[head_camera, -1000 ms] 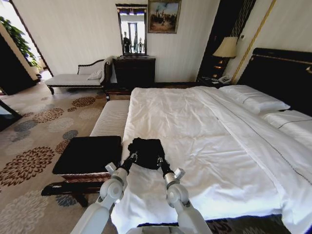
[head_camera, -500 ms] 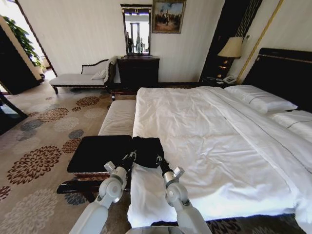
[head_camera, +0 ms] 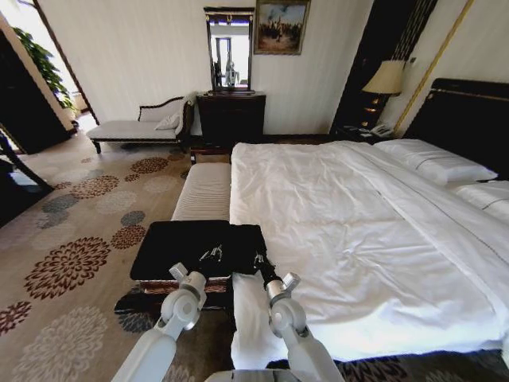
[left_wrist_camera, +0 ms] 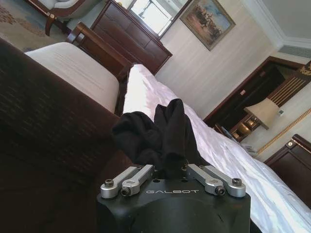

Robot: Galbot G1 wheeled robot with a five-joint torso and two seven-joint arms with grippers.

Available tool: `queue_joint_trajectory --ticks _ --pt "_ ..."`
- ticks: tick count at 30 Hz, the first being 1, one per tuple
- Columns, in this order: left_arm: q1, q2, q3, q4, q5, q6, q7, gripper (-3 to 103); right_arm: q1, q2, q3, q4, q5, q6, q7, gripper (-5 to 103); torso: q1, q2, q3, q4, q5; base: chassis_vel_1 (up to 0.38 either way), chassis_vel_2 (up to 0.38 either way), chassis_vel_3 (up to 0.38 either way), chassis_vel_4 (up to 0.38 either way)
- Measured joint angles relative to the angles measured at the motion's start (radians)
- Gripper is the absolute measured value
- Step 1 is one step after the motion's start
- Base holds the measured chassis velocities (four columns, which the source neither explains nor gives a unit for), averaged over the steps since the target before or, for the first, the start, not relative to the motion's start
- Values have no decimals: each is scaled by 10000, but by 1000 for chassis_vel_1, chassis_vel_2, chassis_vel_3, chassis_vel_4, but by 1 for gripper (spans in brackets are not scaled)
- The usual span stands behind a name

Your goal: Fold the clothes on the bed and place them into the basket.

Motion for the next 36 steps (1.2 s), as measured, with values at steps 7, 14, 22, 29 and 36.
queue_joint_trajectory --ticks 7,14,22,29,36 --pt "-6 59 -21 -18 -15 12 2 12 -35 27 -51 6 -84 -3 -5 8 0 0 0 0 0 122 120 -132 -114" --pt "-37 73 -32 -45 -66 16 10 12 -54 78 -86 15 -126 -37 -7 8 0 0 0 -1 0 127 113 -117 -129" --pt "82 101 -208 -103 -122 23 87 12 -9 137 -149 19 -124 -80 -10 8 0 0 1 1 0 116 116 -111 -117" --pt "84 94 -359 -116 -138 12 64 12 -7 220 -359 35 -235 -87 -1 8 0 0 0 0 0 113 124 -120 -133" --pt "176 104 -495 -160 -167 4 61 12 52 273 -514 64 -258 -136 51 8 0 0 0 0 0 120 124 -113 -112"
